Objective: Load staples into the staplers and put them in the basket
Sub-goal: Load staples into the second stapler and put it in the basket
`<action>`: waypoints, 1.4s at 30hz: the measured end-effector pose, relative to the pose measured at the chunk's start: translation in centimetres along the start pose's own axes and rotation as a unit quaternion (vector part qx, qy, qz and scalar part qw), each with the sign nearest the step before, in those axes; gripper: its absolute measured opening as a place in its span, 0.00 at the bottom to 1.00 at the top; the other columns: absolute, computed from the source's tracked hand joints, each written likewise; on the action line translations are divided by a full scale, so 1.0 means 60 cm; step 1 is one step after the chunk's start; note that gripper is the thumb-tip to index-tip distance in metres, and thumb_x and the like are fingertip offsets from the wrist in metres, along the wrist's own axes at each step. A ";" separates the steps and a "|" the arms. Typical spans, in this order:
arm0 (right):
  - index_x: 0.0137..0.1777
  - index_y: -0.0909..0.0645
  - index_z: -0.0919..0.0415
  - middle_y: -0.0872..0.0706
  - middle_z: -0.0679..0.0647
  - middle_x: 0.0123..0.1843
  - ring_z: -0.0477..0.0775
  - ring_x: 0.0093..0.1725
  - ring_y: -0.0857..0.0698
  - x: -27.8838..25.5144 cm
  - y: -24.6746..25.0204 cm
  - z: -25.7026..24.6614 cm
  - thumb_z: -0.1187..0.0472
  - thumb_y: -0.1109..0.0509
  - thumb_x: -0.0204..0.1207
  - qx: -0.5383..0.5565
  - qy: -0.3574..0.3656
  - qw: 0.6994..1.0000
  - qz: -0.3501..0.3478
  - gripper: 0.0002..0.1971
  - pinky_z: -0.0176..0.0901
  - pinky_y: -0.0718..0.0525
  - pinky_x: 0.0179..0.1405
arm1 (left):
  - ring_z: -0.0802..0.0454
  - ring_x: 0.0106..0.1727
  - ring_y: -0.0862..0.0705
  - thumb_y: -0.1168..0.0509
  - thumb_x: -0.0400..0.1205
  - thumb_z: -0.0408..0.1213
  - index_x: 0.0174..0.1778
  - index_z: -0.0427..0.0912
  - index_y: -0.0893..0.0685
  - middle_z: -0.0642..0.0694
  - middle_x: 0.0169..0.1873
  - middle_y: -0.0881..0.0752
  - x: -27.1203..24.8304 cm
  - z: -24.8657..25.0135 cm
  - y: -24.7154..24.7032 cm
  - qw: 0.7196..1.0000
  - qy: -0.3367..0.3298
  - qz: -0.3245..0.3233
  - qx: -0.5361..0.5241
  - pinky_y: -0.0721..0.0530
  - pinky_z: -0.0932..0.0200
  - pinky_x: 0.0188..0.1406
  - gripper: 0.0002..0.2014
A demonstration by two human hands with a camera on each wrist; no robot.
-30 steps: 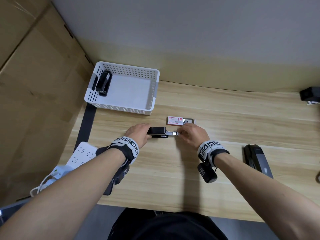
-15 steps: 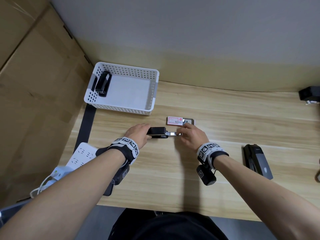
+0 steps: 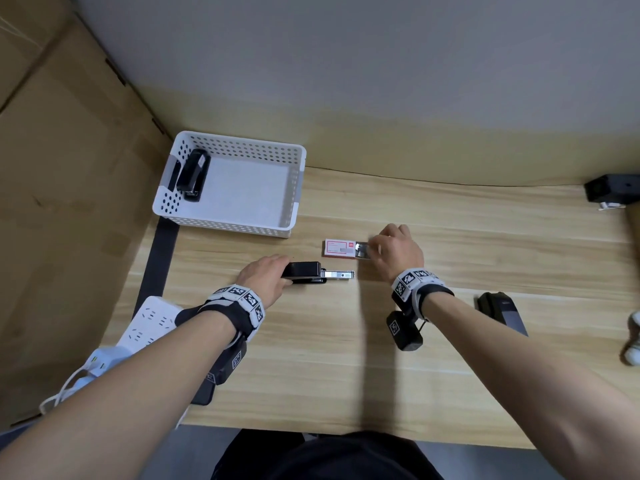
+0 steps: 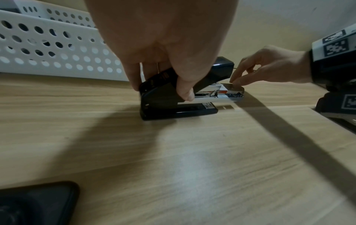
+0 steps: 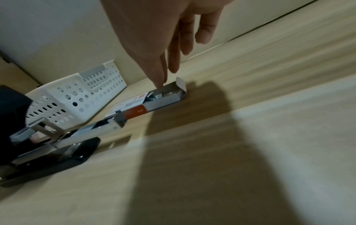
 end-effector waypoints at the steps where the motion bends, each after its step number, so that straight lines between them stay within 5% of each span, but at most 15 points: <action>1: 0.44 0.12 0.50 0.19 0.49 0.48 0.56 0.54 0.26 0.006 -0.003 0.000 0.48 0.31 0.76 -0.014 0.008 1.000 -0.006 0.09 0.46 0.23 0.38 | 0.45 0.50 0.18 0.33 0.83 0.43 0.54 0.47 0.23 0.49 0.50 0.17 0.000 0.001 0.001 1.000 0.000 0.000 0.000 0.21 0.53 0.44 0.08; 6: 0.48 0.10 0.45 0.21 0.50 0.51 0.58 0.56 0.27 0.022 -0.021 0.000 0.42 0.26 0.70 -0.010 -0.003 0.999 -0.036 0.12 0.50 0.24 0.50 | 0.46 0.53 0.18 0.34 0.84 0.43 0.56 0.47 0.23 0.50 0.51 0.18 0.001 0.005 0.003 1.000 0.002 -0.002 0.004 0.24 0.55 0.43 0.08; 14: 0.42 0.10 0.50 0.21 0.50 0.52 0.57 0.56 0.28 0.033 -0.027 0.000 0.49 0.21 0.67 0.059 -0.002 0.997 -0.058 0.07 0.52 0.22 0.54 | 0.45 0.53 0.18 0.34 0.84 0.44 0.55 0.46 0.23 0.49 0.52 0.18 0.003 0.001 -0.001 1.000 0.008 -0.013 0.009 0.21 0.53 0.46 0.08; 23: 0.35 0.19 0.50 0.18 0.43 0.37 0.46 0.42 0.22 -0.014 0.022 0.018 0.48 0.25 0.69 0.195 -0.033 0.980 0.015 0.09 0.44 0.22 0.38 | 0.46 0.54 0.18 0.34 0.84 0.44 0.56 0.46 0.23 0.49 0.52 0.18 0.000 0.006 0.003 1.000 0.010 -0.019 0.019 0.22 0.54 0.46 0.09; 27: 0.36 0.19 0.52 0.13 0.43 0.34 0.43 0.36 0.13 -0.064 0.009 0.037 0.54 0.24 0.67 0.232 -0.049 0.971 -0.010 0.06 0.44 0.15 0.42 | 0.46 0.51 0.18 0.33 0.83 0.44 0.53 0.47 0.23 0.50 0.49 0.18 -0.001 0.006 0.005 0.999 0.016 -0.021 0.020 0.24 0.55 0.42 0.08; 34: 0.32 0.21 0.47 0.13 0.42 0.33 0.46 0.36 0.13 -0.132 -0.028 0.055 0.59 0.24 0.65 0.262 -0.087 0.961 -0.035 0.09 0.49 0.13 0.44 | 0.45 0.51 0.18 0.33 0.83 0.43 0.57 0.47 0.21 0.51 0.47 0.19 -0.002 0.009 0.006 0.999 0.020 -0.024 0.014 0.25 0.56 0.42 0.10; 38: 0.35 0.19 0.47 0.13 0.42 0.33 0.45 0.36 0.13 -0.140 -0.041 0.044 0.61 0.23 0.65 0.265 -0.077 0.960 -0.044 0.08 0.47 0.13 0.44 | 0.44 0.52 0.18 0.33 0.83 0.44 0.58 0.48 0.22 0.51 0.47 0.19 -0.002 0.009 0.006 0.999 0.020 -0.027 0.016 0.24 0.55 0.43 0.10; 42: 0.48 0.11 0.53 0.13 0.45 0.40 0.45 0.39 0.17 -0.143 -0.063 0.032 0.59 0.23 0.70 0.241 -0.062 0.967 -0.056 0.07 0.41 0.17 0.46 | 0.46 0.49 0.19 0.33 0.83 0.44 0.56 0.46 0.22 0.51 0.45 0.21 -0.001 0.008 0.003 0.999 0.016 -0.027 0.015 0.26 0.55 0.42 0.10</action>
Point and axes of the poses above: each hand's wrist, its own x-axis towards the middle knuckle, its own y-axis out of the back of the hand, z = x × y, the point moved 9 cm from there along x, towards the middle knuckle
